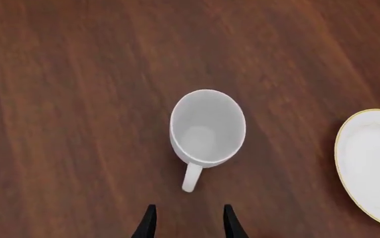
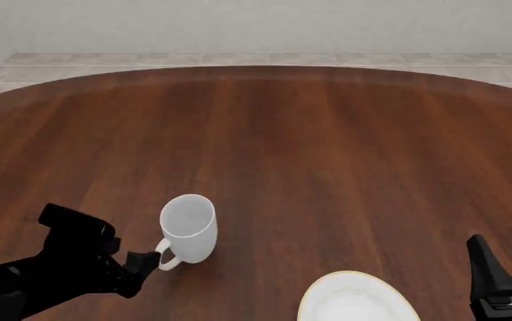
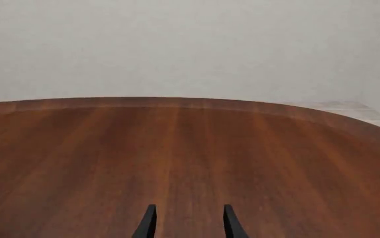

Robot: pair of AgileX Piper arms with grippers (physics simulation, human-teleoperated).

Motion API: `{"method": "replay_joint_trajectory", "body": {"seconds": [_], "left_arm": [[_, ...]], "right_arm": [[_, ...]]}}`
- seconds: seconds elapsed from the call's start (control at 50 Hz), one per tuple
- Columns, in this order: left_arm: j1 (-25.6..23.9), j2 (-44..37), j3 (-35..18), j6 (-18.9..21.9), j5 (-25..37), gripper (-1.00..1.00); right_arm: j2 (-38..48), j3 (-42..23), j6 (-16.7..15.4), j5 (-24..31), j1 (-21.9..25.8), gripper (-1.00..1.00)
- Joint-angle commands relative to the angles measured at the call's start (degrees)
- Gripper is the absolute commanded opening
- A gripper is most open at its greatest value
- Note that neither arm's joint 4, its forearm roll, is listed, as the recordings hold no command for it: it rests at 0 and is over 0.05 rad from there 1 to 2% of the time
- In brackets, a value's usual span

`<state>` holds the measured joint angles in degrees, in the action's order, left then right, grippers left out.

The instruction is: Put the white mug on the plate.

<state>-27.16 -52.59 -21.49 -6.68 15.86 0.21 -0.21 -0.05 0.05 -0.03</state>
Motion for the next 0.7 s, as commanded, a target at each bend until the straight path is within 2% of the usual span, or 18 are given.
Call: {"method": "replay_joint_trajectory", "body": {"seconds": [0.02, 0.48, 0.7], "left_arm": [[-0.13, -3.84, 0.58, 0.13, -3.29, 1.0], [-0.21, -11.94, 1.77, 0.58, -10.89, 1.0], [0.32, -13.74, 1.54, 1.35, -11.59, 1.0]], "right_arm": [[0.05, 0.01, 0.02, -0.05, -0.02, 1.0], [0.05, 0.01, 0.02, -0.05, -0.01, 1.0], [0.04, 0.01, 0.03, -0.05, -0.01, 1.0]]}}
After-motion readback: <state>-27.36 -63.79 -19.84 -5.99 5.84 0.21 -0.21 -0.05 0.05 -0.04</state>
